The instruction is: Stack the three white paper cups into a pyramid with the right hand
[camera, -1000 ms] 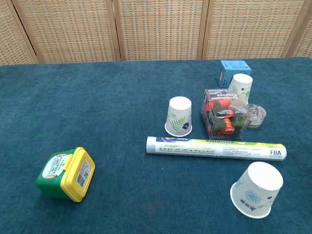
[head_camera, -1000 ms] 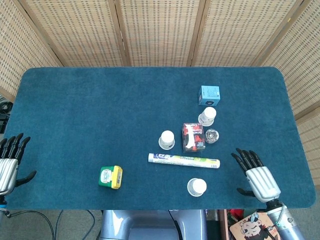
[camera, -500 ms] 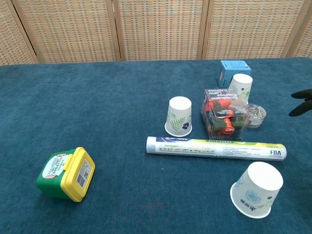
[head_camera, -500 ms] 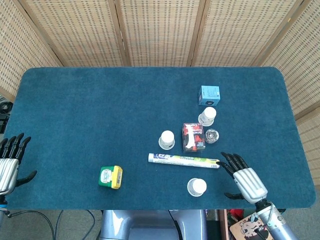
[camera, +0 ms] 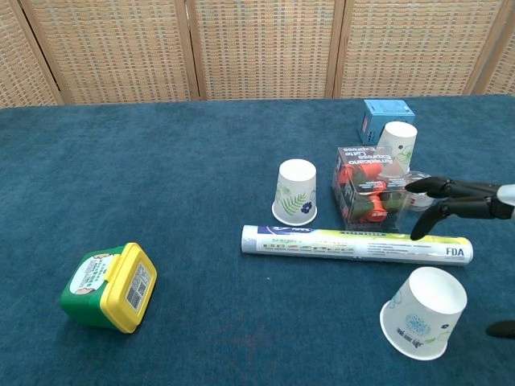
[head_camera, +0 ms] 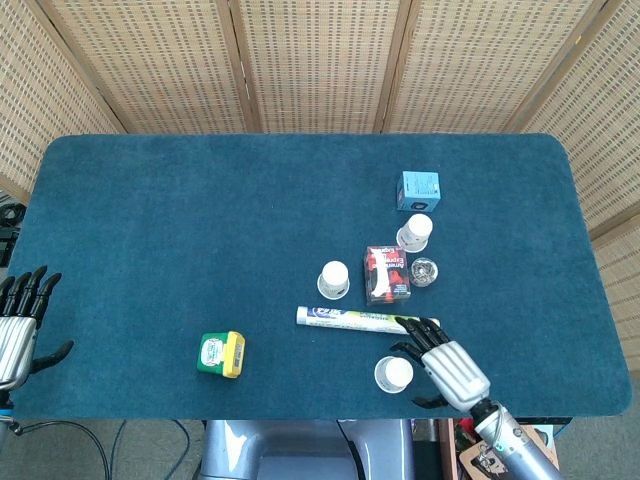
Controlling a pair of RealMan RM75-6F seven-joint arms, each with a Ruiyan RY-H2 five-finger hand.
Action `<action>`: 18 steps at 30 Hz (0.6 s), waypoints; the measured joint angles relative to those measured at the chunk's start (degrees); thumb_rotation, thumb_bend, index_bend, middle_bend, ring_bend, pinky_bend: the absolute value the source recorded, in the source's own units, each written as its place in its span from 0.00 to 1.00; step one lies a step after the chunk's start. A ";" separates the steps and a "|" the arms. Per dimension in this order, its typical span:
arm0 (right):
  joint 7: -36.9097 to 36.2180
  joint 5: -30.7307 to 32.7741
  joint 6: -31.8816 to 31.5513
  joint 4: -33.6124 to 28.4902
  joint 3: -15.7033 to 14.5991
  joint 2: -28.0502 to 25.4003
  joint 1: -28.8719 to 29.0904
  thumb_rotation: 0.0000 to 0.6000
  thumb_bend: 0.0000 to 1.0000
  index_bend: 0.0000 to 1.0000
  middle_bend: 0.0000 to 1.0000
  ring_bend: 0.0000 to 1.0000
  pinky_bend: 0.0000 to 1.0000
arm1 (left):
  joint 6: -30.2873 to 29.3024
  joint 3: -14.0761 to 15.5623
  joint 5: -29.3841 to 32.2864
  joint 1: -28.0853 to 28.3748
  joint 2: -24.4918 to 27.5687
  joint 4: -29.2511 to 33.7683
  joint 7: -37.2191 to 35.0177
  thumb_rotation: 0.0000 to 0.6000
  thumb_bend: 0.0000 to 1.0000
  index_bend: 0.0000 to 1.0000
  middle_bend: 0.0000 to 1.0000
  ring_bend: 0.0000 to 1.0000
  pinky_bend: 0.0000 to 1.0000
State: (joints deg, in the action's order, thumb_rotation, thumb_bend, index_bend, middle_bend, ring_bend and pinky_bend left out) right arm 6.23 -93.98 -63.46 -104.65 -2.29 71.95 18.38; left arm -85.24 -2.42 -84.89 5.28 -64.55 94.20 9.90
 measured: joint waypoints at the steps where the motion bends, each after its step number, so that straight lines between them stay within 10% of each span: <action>1: 0.45 0.44 0.41 -0.02 0.01 0.32 0.21 1.00 0.16 0.30 0.00 0.00 0.00 | 0.01 0.01 -0.01 0.00 0.00 0.00 0.01 1.00 0.22 0.00 0.00 0.00 0.00; 18: 2.24 4.95 1.48 1.75 0.94 2.83 1.61 1.00 0.16 0.34 0.00 0.00 0.00 | 0.06 0.13 -0.39 0.11 -0.07 0.18 0.29 1.00 0.22 0.00 0.00 0.00 0.00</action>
State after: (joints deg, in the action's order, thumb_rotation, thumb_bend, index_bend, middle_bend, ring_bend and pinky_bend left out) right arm 8.46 -89.03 -61.98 -102.90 -1.35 74.79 19.99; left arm -85.18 -2.29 -85.28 5.39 -64.62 94.38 10.19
